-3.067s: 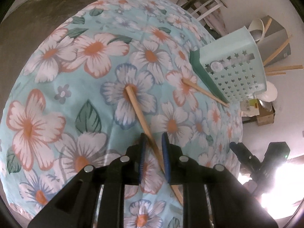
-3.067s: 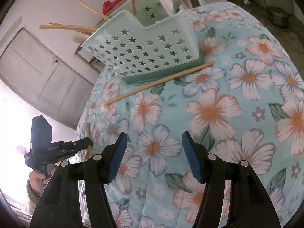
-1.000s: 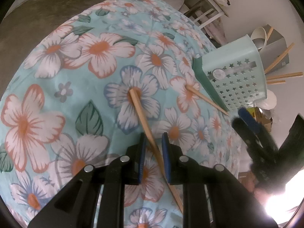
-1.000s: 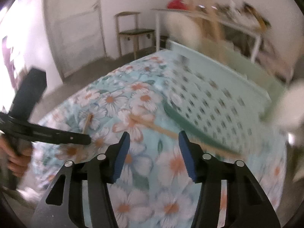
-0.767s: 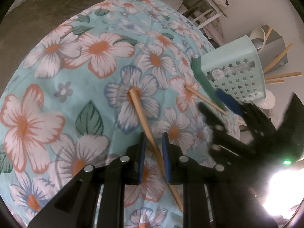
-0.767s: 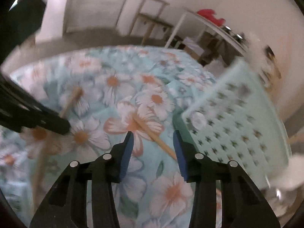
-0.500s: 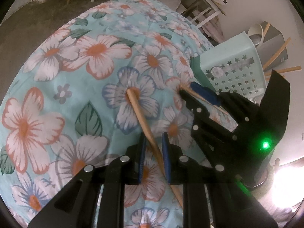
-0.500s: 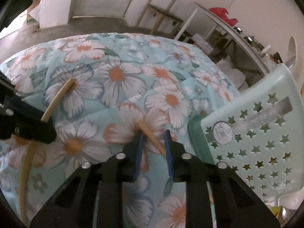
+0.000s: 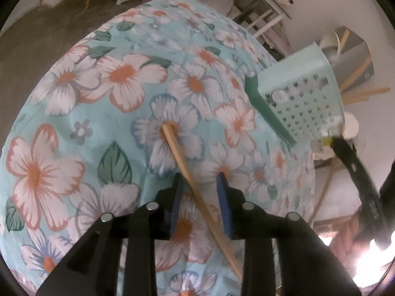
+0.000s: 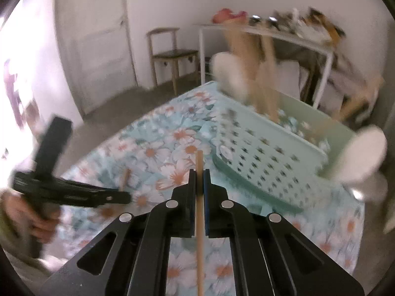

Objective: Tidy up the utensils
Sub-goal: 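Lift both held chopsticks up over the green holder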

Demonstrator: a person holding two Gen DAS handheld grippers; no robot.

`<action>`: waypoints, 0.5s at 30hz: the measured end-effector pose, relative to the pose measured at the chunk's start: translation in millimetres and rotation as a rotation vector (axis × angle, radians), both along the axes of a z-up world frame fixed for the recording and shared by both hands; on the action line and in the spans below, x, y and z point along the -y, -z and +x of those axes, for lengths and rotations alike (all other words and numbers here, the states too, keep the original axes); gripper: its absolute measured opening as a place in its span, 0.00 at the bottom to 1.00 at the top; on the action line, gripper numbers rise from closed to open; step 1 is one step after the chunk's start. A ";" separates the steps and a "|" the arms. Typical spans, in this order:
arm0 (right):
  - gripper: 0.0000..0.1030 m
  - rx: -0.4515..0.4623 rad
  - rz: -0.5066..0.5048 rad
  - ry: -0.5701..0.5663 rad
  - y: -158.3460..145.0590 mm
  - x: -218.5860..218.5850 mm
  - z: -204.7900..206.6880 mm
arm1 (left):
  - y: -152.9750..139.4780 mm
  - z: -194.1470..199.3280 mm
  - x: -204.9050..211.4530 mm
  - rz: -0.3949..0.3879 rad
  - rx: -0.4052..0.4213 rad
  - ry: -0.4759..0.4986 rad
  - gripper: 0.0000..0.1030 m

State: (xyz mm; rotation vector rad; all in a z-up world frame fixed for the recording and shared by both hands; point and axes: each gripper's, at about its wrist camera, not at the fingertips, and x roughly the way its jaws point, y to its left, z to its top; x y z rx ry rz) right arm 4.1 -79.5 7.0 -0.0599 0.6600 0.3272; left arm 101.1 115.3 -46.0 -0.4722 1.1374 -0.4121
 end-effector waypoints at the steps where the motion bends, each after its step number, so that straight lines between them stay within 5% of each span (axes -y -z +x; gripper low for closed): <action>1: 0.04 -0.017 0.052 0.010 -1.1 10.0 -3.6 | 0.1 1.1 -0.7 -0.003 -0.001 -0.012 0.27; 5: 0.04 -0.054 0.128 0.036 6.1 22.2 -7.8 | 3.1 9.7 -1.4 -0.001 0.001 -0.075 0.26; 8: 0.04 -0.084 0.195 0.055 11.6 30.0 -13.1 | 2.9 11.4 -0.5 0.047 0.024 -0.105 0.11; 15: 0.04 -0.054 0.294 0.097 -6.1 52.2 -29.9 | -25.1 -5.5 -0.6 0.093 0.141 -0.106 0.10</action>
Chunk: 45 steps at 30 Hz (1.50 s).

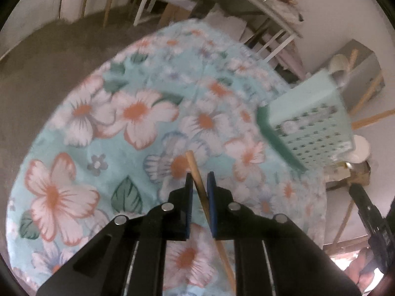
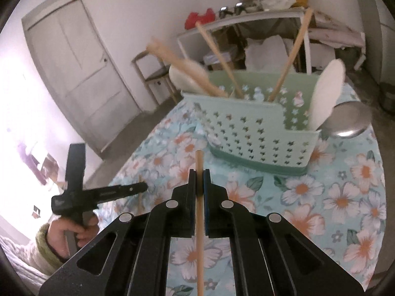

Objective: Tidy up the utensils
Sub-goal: 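Lift both held chopsticks up over the green holder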

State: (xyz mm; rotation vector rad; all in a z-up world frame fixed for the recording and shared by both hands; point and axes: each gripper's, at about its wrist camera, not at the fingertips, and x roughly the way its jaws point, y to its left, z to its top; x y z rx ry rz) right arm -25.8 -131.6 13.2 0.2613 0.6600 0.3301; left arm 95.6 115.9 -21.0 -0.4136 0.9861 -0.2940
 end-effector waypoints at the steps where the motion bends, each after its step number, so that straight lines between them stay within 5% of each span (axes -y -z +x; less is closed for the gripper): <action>1: 0.04 0.007 0.004 0.005 -2.5 2.4 -0.7 | -7.9 -4.7 2.6 0.017 0.031 0.008 0.10; 9: 0.04 0.098 0.015 0.061 -28.7 19.1 -10.5 | -66.5 -33.5 43.2 0.196 0.286 0.113 0.09; 31: 0.04 0.212 0.049 0.091 -51.2 32.3 -18.5 | -110.8 -55.2 76.2 0.356 0.458 0.168 0.05; 36: 0.04 0.221 0.053 0.102 -54.1 35.2 -21.3 | -135.0 -60.5 76.3 0.312 0.531 0.203 0.05; 45: 0.04 0.251 0.075 0.154 -57.5 45.6 -31.9 | -236.2 -42.2 72.3 -0.040 0.728 0.297 0.05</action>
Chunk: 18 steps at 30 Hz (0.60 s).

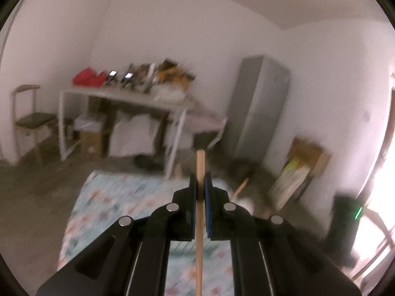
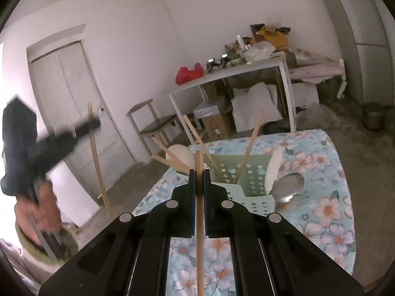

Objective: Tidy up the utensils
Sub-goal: 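Lift both held chopsticks up over the green holder, then drop the chopsticks into the holder and open both grippers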

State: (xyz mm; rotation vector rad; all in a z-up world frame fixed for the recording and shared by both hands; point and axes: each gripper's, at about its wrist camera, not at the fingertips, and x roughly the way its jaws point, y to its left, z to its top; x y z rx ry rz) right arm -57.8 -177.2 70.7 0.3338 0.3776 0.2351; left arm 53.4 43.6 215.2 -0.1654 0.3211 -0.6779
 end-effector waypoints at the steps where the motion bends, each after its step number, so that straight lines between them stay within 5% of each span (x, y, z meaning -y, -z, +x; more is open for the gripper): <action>1: 0.04 0.001 0.005 0.003 0.0 1.7 -0.7 | -10.5 3.7 2.7 -0.036 0.031 0.006 0.05; 10: 0.04 0.002 0.027 0.019 -2.5 14.6 -1.2 | -43.6 44.2 30.6 -0.270 0.116 -0.041 0.05; 18: 0.04 -0.011 0.051 0.033 5.0 29.9 3.0 | -8.8 74.8 78.7 -0.165 0.144 -0.174 0.05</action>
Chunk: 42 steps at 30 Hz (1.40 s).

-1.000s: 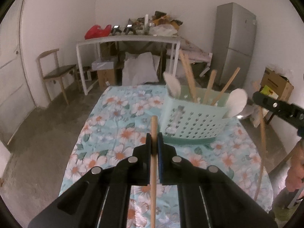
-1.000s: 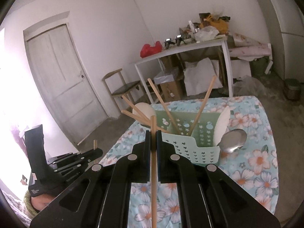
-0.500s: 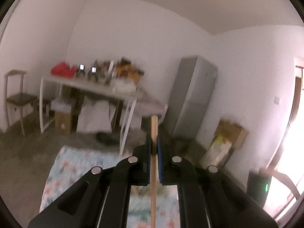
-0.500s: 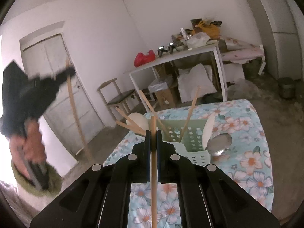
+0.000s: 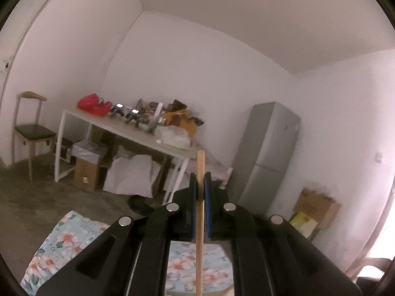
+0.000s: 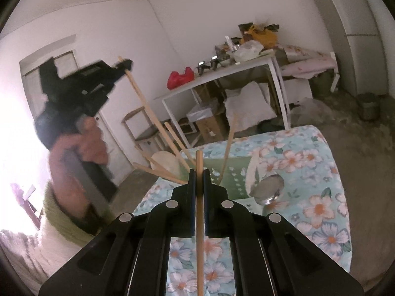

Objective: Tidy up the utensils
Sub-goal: 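Drop the chopsticks into the holder and open both grippers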

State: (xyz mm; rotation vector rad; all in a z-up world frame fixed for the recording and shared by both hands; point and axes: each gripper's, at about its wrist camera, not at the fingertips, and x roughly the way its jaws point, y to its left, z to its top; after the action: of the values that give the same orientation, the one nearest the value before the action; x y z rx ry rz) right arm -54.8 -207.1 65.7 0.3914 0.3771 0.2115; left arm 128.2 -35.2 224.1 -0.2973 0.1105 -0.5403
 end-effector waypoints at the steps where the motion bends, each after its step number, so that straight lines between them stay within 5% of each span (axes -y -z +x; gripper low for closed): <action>1: 0.04 -0.002 0.002 0.000 0.9 0.3 0.6 | 4.9 2.2 4.0 0.011 0.000 -0.013 0.05; 8: 0.04 -0.008 0.001 0.004 1.8 2.6 -1.0 | 26.0 12.4 9.6 0.038 -0.021 -0.035 0.08; 16: 0.04 0.057 -0.015 -0.004 -22.7 -1.4 -1.9 | 18.7 -3.9 -15.9 0.017 -0.004 -0.059 0.42; 21: 0.04 0.185 -0.060 -0.003 -64.9 -8.8 2.0 | 20.0 -23.6 -47.3 0.019 -0.038 -0.065 0.58; 29: 0.04 0.356 -0.037 0.051 -111.3 -8.4 41.2 | 59.9 -63.0 -91.5 0.144 -0.137 -0.015 0.80; 34: 0.04 0.398 -0.053 0.145 -108.7 -10.3 76.2 | 101.4 -85.1 -109.3 0.238 -0.221 -0.016 0.83; 42: 0.04 0.412 -0.085 0.244 -75.8 -15.4 116.7 | 148.0 -101.3 -133.0 0.275 -0.315 -0.045 0.85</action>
State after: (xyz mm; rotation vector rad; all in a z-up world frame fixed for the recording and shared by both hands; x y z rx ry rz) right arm 61.9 -191.7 141.4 0.2978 -0.0680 0.0337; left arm 27.0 97.8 76.0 -0.1138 0.4782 -0.4239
